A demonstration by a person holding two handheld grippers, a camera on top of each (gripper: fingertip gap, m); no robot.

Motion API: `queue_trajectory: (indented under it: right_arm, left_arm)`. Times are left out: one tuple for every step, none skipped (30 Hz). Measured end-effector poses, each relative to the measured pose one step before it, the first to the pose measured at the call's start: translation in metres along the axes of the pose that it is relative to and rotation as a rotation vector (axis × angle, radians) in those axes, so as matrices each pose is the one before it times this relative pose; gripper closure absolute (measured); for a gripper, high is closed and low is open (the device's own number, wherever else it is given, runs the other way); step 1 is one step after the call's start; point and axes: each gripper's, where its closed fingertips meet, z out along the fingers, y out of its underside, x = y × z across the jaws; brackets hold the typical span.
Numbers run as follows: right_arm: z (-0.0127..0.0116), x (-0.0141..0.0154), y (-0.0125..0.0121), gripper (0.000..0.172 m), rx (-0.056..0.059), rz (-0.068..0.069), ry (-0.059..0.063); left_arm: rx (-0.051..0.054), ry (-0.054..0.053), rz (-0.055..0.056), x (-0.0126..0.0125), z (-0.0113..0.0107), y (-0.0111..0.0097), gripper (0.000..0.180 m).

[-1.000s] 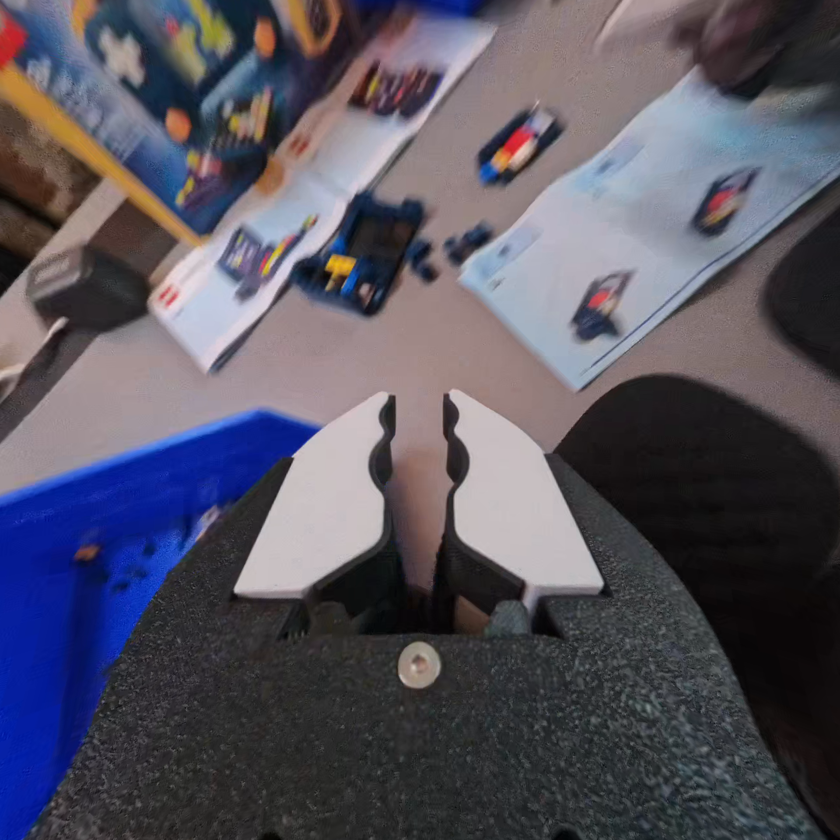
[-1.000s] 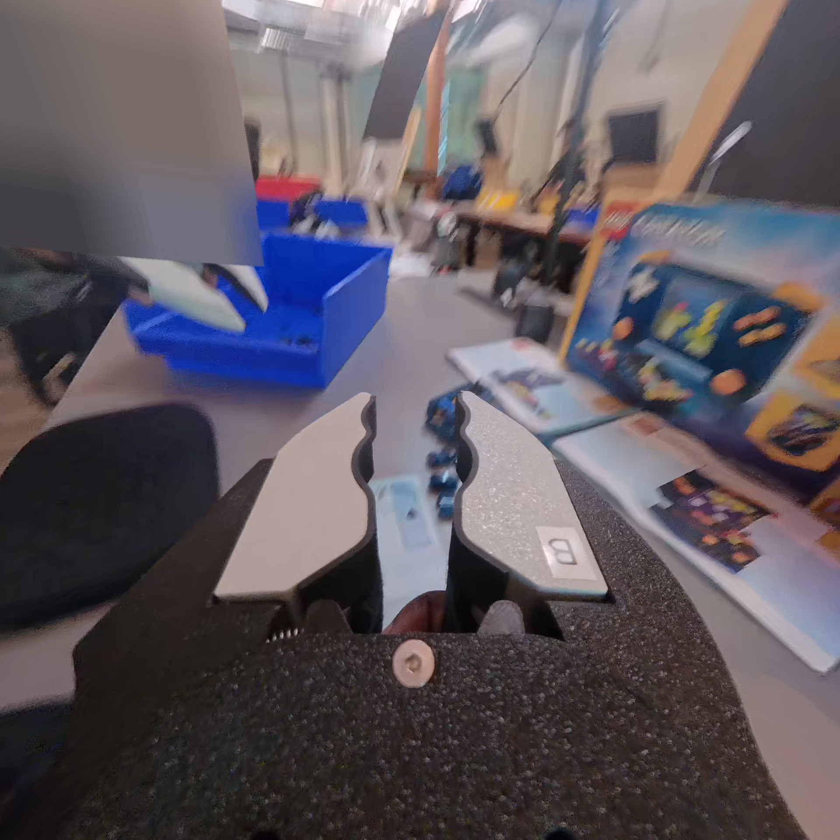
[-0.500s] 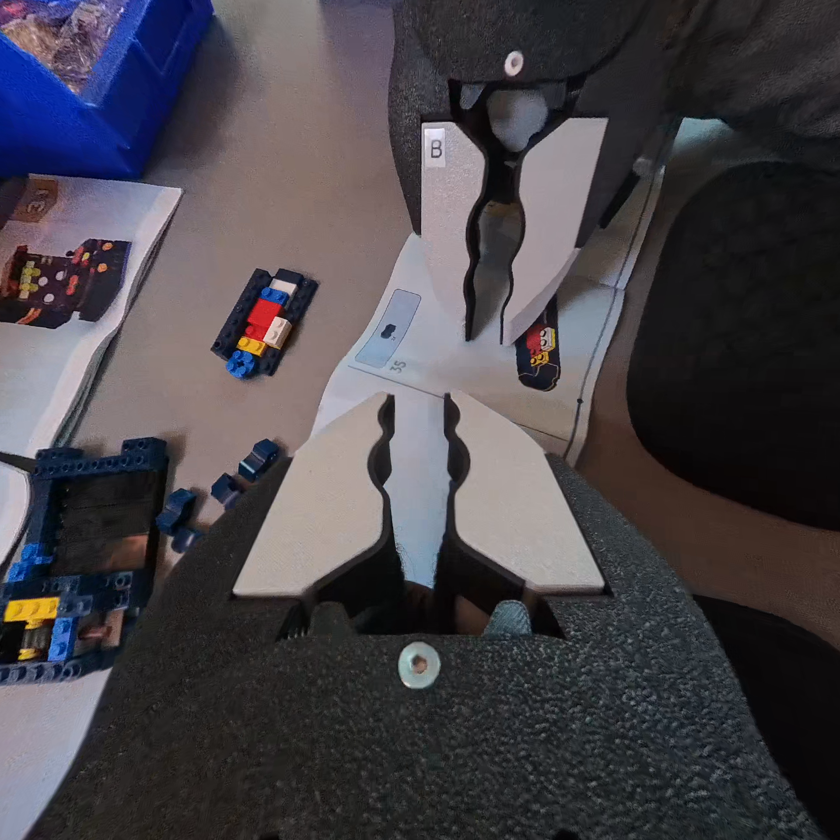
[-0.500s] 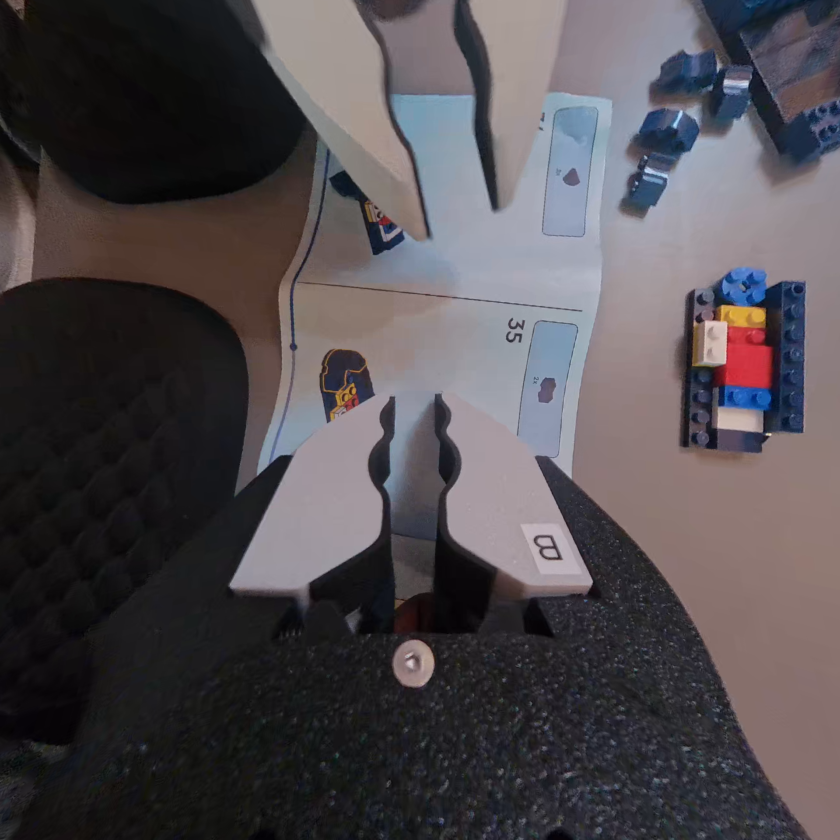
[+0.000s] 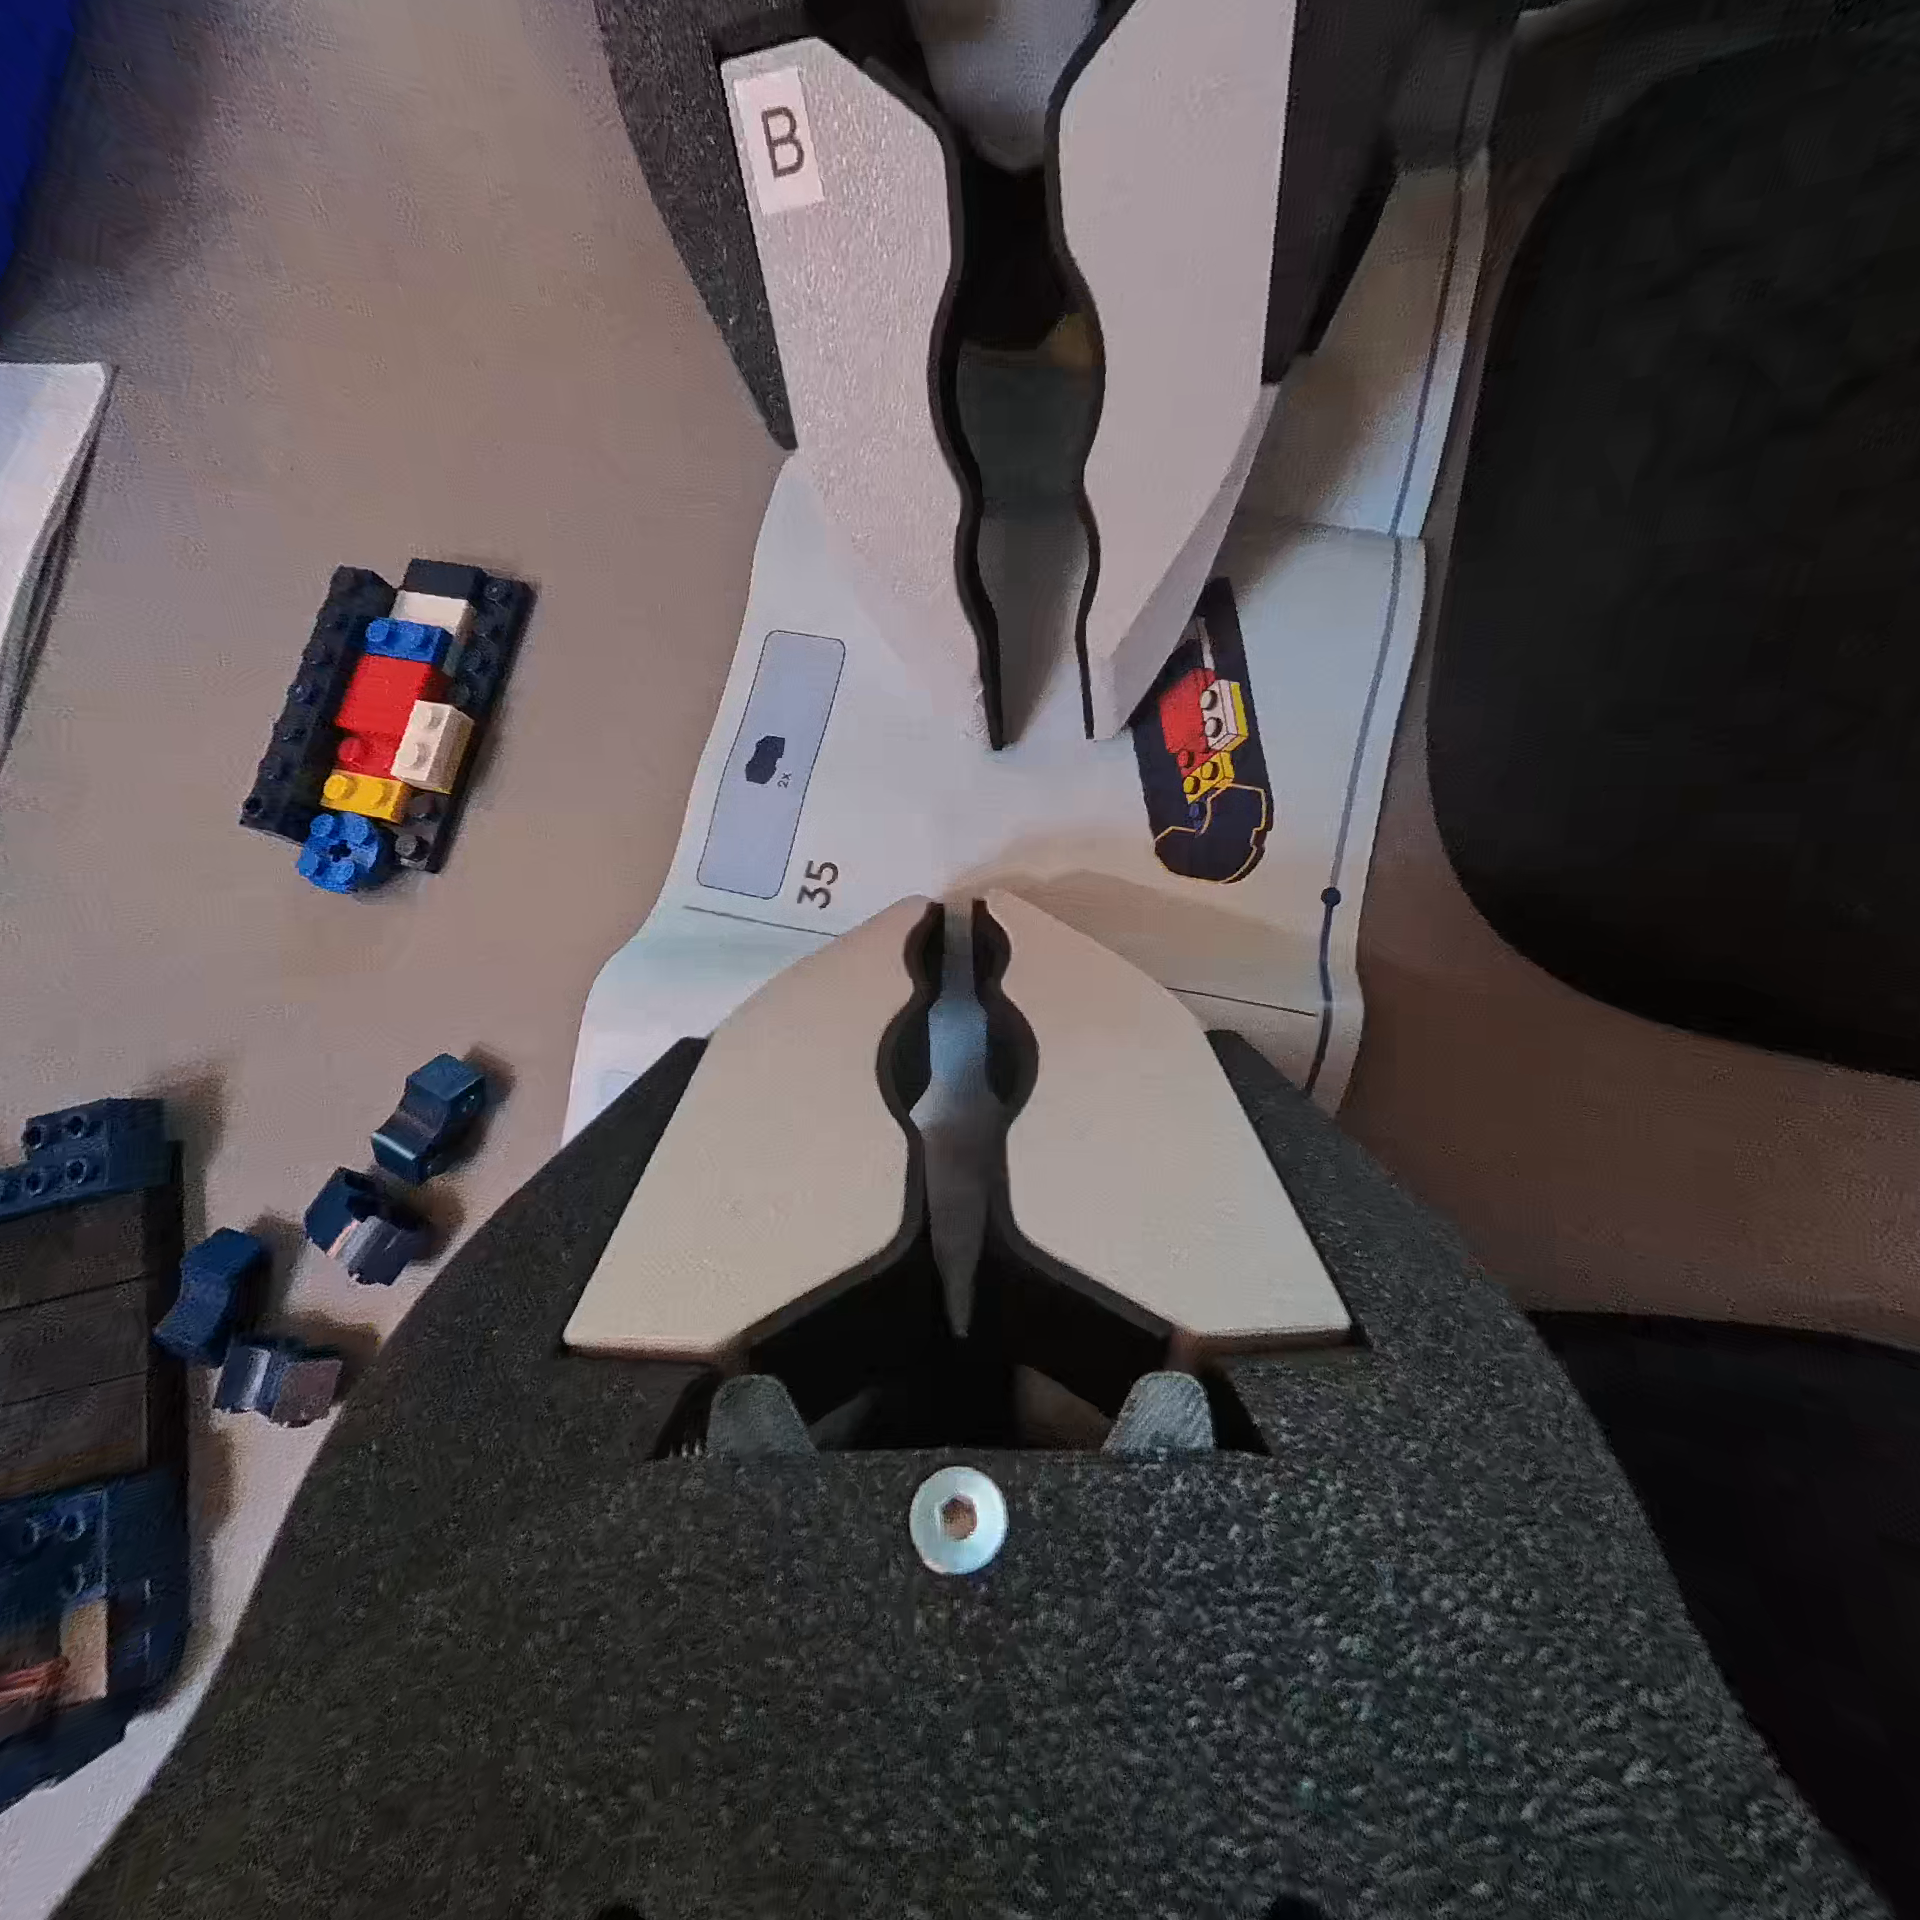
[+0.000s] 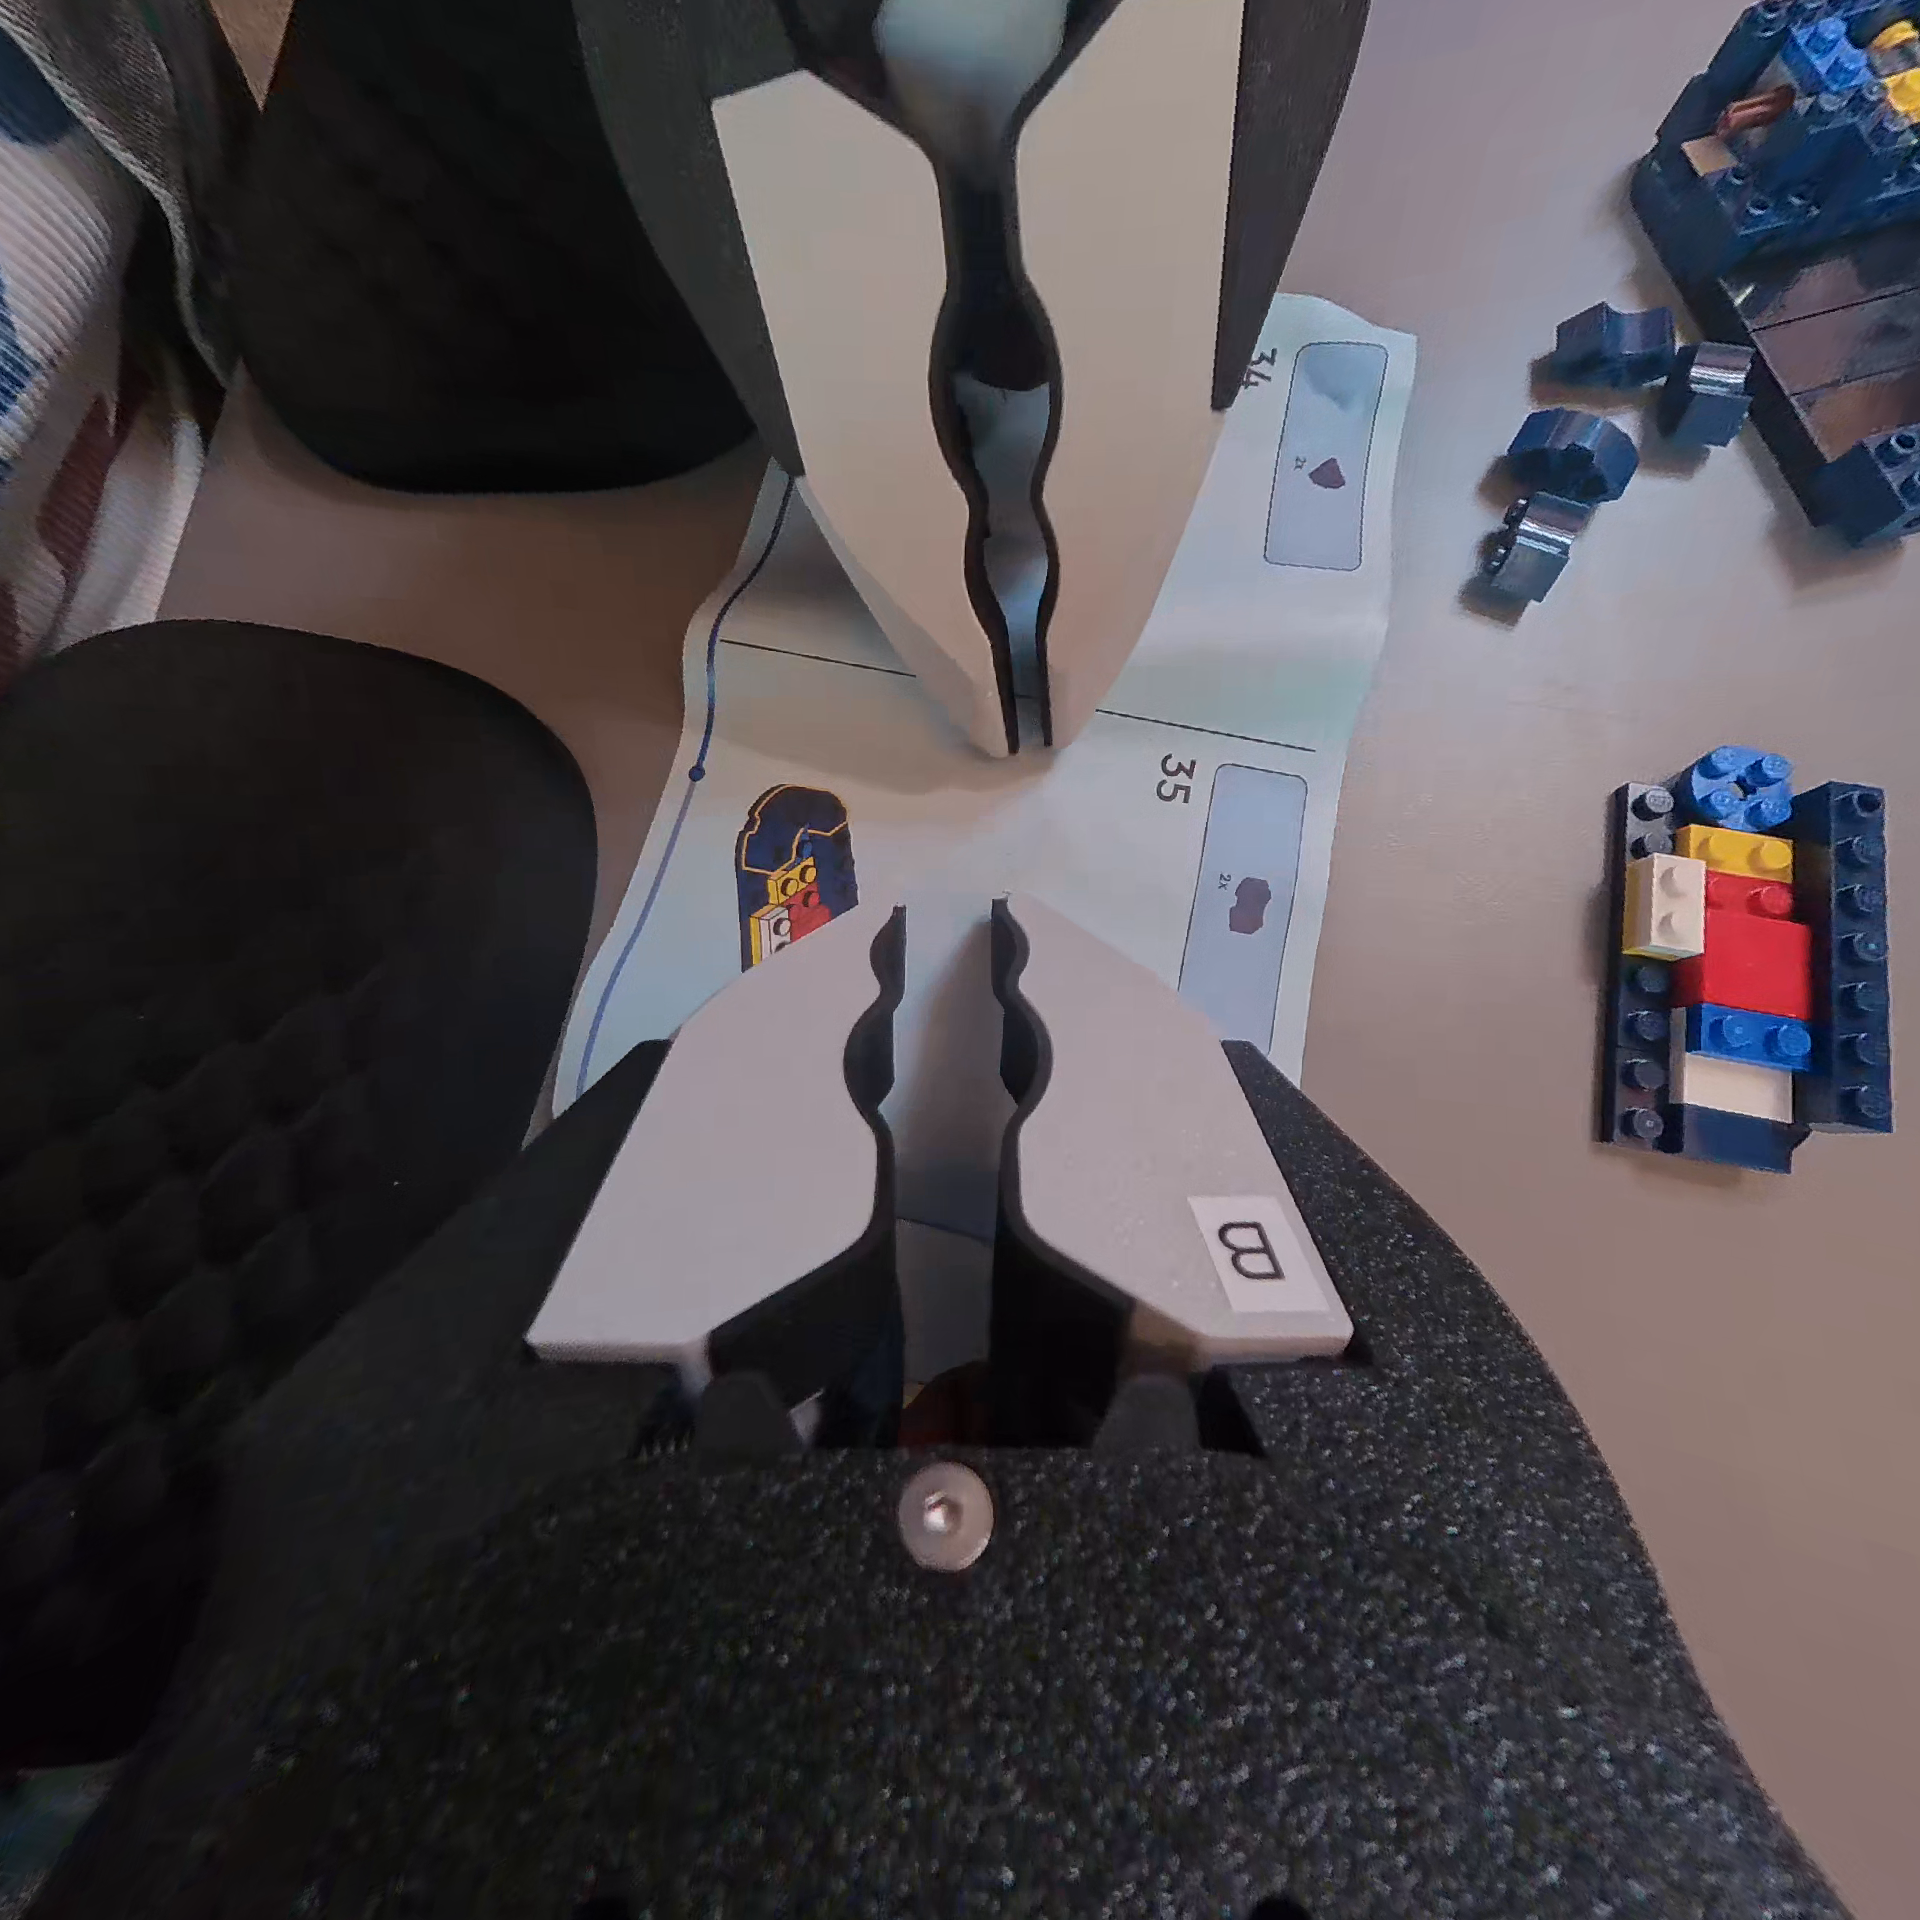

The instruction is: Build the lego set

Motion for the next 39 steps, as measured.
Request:
queue_trajectory:
  right_arm:
    - [-0.00118,0.00090,0.00127,0.158,0.0013,-0.0013,0.0022]
    - [-0.00218,0.00155,0.00226,0.160,-0.0016,-0.0034,0.0057]
    - [-0.00335,0.00140,0.00337,0.164,-0.0034,-0.0031,0.0042]
    - [-0.00384,0.00113,0.00393,0.167,-0.0025,-0.0011,0.0003]
    - [-0.00370,0.00063,0.00367,0.168,0.0018,0.0012,-0.0034]
    - [-0.00297,-0.00015,0.00261,0.167,0.0031,-0.0007,-0.0075]
    - [-0.00229,-0.00143,0.00175,0.164,-0.0014,-0.0088,-0.0129]
    - [-0.00214,-0.00031,0.00085,0.158,-0.0064,-0.0117,-0.0016]
    - [-0.00312,0.00498,-0.00155,0.152,0.0047,-0.0069,0.0351]
    - [-0.00449,0.00604,-0.00600,0.148,0.0350,-0.0067,0.0419]
    - [-0.00576,0.00663,-0.00947,0.149,0.0581,-0.0082,0.0448]
    - [-0.00669,0.01064,-0.01143,0.149,0.0685,-0.0122,0.0723]
    - [-0.00743,0.01602,-0.01259,0.149,0.0764,-0.0134,0.1085]
    - [-0.00788,0.01788,-0.01319,0.149,0.0834,-0.0058,0.1189]
    - [-0.00763,0.01551,-0.01307,0.149,0.0870,0.0072,0.0981]
    - [-0.00692,0.01420,-0.01287,0.149,0.0886,0.0244,0.0839]
    - [-0.00598,0.01369,-0.01185,0.149,0.0856,0.0413,0.0761]
    - [-0.00464,0.01049,-0.00976,0.149,0.0741,0.0504,0.0523]
    - [-0.00340,0.00624,-0.00751,0.149,0.0607,0.0455,0.0254]
    - [-0.00234,0.00443,-0.00480,0.149,0.0427,0.0330,0.0165]
    - [-0.00175,0.00413,-0.00219,0.149,0.0230,0.0187,0.0194]
    - [-0.00106,0.00249,-0.00079,0.149,0.0104,0.0041,0.0108]
    - [-0.00068,0.00092,-0.00003,0.149,0.0040,-0.0033,0.0035]
    - [-0.00034,0.00138,0.00069,0.149,-0.0024,-0.0050,0.0080]
    - [-0.00012,0.00188,0.00083,0.149,-0.0048,-0.0049,0.0144]
    - [-0.00012,0.00191,0.00021,0.149,-0.0004,-0.0051,0.0151]
    - [-0.00007,0.00147,-0.00048,0.149,0.0039,-0.0018,0.0123]
    - [-0.00017,0.00160,-0.00043,0.149,0.0039,0.0054,0.0110]
    - [0.00002,0.00130,-0.00006,0.149,0.0024,0.0118,0.0071]
    - [-0.00021,0.00115,-0.00052,0.149,0.0055,0.0143,0.0044]
    - [-0.00047,0.00149,-0.00132,0.149,0.0135,0.0160,0.0062]
    - [-0.00070,0.00114,-0.00200,0.149,0.0198,0.0215,0.0024]
    - [-0.00096,-0.00001,-0.00351,0.149,0.0311,0.0309,-0.0082]
    - [-0.00099,-0.00008,-0.00402,0.149,0.0369,0.0416,-0.0120]
    - [-0.00091,0.00081,-0.00287,0.148,0.0303,0.0498,-0.0087]
    - [-0.00051,0.00184,-0.00114,0.148,0.0183,0.0534,-0.0048]
    - [-0.00029,0.00187,0.00029,0.148,0.0077,0.0479,-0.0055]
    - [-0.00013,0.00036,0.00051,0.146,0.0054,0.0356,-0.0138]
    - [-0.00006,-0.00427,-0.00057,0.140,0.0147,0.0219,-0.0406]
  left_arm:
    - [0.0182,-0.0089,0.0007,-0.00227,-0.00193,-0.00095,0.173]
    - [0.0254,-0.0239,-0.0067,-0.00544,-0.00397,-0.00162,0.172]
    - [0.0284,-0.0291,-0.0135,-0.00752,-0.00558,-0.00169,0.172]
    - [0.0337,-0.0155,-0.0193,-0.00666,-0.00642,-0.00227,0.172]
    - [0.0391,0.0082,-0.0192,-0.00338,-0.00636,-0.00296,0.172]
    - [0.0399,0.0160,-0.0196,-0.00106,-0.00532,-0.00329,0.171]
    - [0.0282,0.0100,-0.0225,-0.00070,-0.00357,-0.00164,0.171]
    - [0.0057,0.0049,-0.0161,-0.00068,-0.00168,0.00087,0.171]
    - [-0.0045,-0.0059,-0.0022,-0.00171,-0.00055,0.00185,0.171]
    - [0.0059,-0.0220,0.0030,-0.00375,-0.00060,0.00002,0.170]
    - [0.0206,-0.0472,-0.0047,-0.00760,-0.00129,-0.00233,0.169]
    - [0.0303,-0.0607,-0.0108,-0.00997,-0.00240,-0.00355,0.168]
    - [0.0427,-0.0705,-0.0165,-0.01206,-0.00385,-0.00527,0.167]
    - [0.0612,-0.0670,-0.0236,-0.01232,-0.00513,-0.00748,0.167]
    - [0.0716,-0.0474,-0.0318,-0.01041,-0.00555,-0.00874,0.167]
    - [0.0723,-0.0390,-0.0443,-0.00949,-0.00530,-0.00905,0.167]
    - [0.0642,-0.0292,-0.0498,-0.00789,-0.00452,-0.00795,0.166]
    - [0.0511,-0.0178,-0.0465,-0.00592,-0.00335,-0.00658,0.166]
    - [0.0366,-0.0115,-0.0389,-0.00428,-0.00208,-0.00444,0.165]
    - [0.0208,-0.0063,-0.0310,-0.00292,-0.00079,-0.00187,0.163]
    - [0.0051,-0.0110,-0.0274,-0.00297,0.00018,0.00057,0.158]
    - [-0.0068,-0.0128,-0.0172,-0.00278,0.00071,0.00207,0.152]
    - [-0.0151,-0.0076,-0.0014,-0.00160,0.00114,0.00313,0.146]
    - [-0.0198,-0.0065,0.0107,-0.00073,0.00128,0.00324,0.141]
    - [-0.0176,-0.0112,0.0184,-0.00075,0.00109,0.00275,0.137]
    - [-0.0129,-0.0058,0.0268,0.00053,0.00099,0.00200,0.135]
    - [-0.0079,-0.0054,0.0264,0.00066,0.00070,0.00124,0.132]
    - [-0.0022,-0.0050,0.0177,0.00055,0.00039,0.00059,0.130]
    - [0.0006,-0.0002,0.0100,0.00072,0.00017,0.00003,0.130]
    - [0.0027,-0.0007,0.0034,-0.00001,-0.00012,-0.00041,0.131]
    - [0.0077,-0.0085,-0.0064,-0.00195,-0.00059,-0.00105,0.131]
    - [0.0122,-0.0101,-0.0170,-0.00295,-0.00103,-0.00157,0.132]
    - [0.0174,-0.0101,-0.0312,-0.00374,-0.00134,-0.00221,0.133]
    - [0.0202,-0.0056,-0.0451,-0.00378,-0.00147,-0.00245,0.134]
    - [0.0194,-0.0013,-0.0536,-0.00374,-0.00149,-0.00232,0.135]
    - [0.0161,0.0021,-0.0556,-0.00339,-0.00120,-0.00183,0.136]
    - [0.0104,0.0063,-0.0509,-0.00251,-0.00095,-0.00102,0.138]
    - [0.0029,0.0076,-0.0416,-0.00170,-0.00036,-0.00019,0.139]
    - [-0.0045,0.0095,-0.0292,-0.00053,0.00007,0.00079,0.139]
